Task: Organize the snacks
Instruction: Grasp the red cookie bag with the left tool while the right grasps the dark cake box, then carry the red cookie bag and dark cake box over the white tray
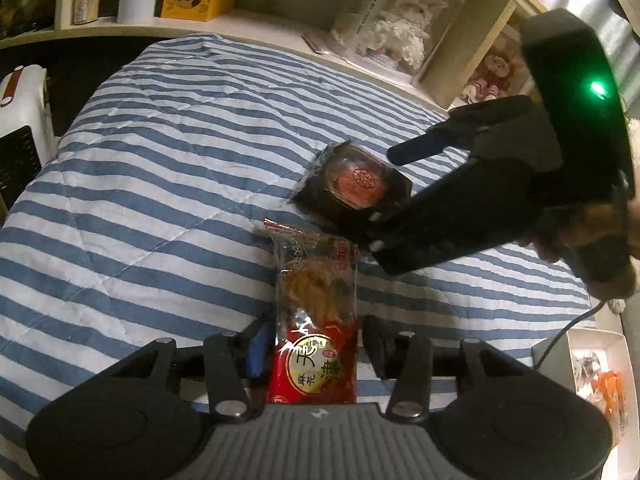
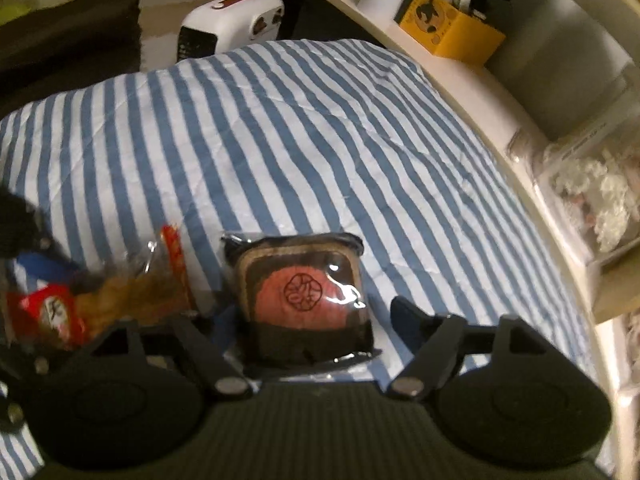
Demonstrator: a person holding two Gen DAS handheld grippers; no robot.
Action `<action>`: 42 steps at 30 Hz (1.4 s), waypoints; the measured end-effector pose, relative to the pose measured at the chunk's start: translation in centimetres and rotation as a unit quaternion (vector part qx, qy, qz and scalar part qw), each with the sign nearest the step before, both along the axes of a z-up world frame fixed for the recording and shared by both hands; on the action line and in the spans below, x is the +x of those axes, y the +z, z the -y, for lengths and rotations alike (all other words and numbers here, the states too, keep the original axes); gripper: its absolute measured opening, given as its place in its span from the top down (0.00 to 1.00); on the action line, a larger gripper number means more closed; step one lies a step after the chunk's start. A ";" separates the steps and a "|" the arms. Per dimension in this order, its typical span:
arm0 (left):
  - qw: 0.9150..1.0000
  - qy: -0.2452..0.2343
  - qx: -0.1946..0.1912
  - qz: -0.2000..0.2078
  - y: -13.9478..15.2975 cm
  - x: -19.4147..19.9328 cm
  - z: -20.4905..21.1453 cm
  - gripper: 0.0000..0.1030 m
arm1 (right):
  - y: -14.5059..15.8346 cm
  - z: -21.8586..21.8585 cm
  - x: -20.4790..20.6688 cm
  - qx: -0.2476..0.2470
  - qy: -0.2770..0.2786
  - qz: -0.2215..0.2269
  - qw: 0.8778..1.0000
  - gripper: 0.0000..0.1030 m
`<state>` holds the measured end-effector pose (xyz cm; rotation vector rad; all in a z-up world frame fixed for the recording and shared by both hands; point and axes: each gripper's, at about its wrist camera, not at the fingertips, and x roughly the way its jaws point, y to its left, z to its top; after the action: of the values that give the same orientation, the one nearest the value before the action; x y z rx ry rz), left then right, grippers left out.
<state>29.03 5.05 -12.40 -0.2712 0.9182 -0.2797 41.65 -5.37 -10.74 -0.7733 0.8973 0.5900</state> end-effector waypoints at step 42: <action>0.998 0.024 0.017 0.055 5.5 -7.6 4.2 0.62 | 4.7 17.0 -20.0 0.251 -0.348 -0.018 0.903 0.32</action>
<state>21.47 0.90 -6.89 -0.2443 0.8069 -0.2331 21.65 -22.36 -6.05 0.0499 0.9280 0.1739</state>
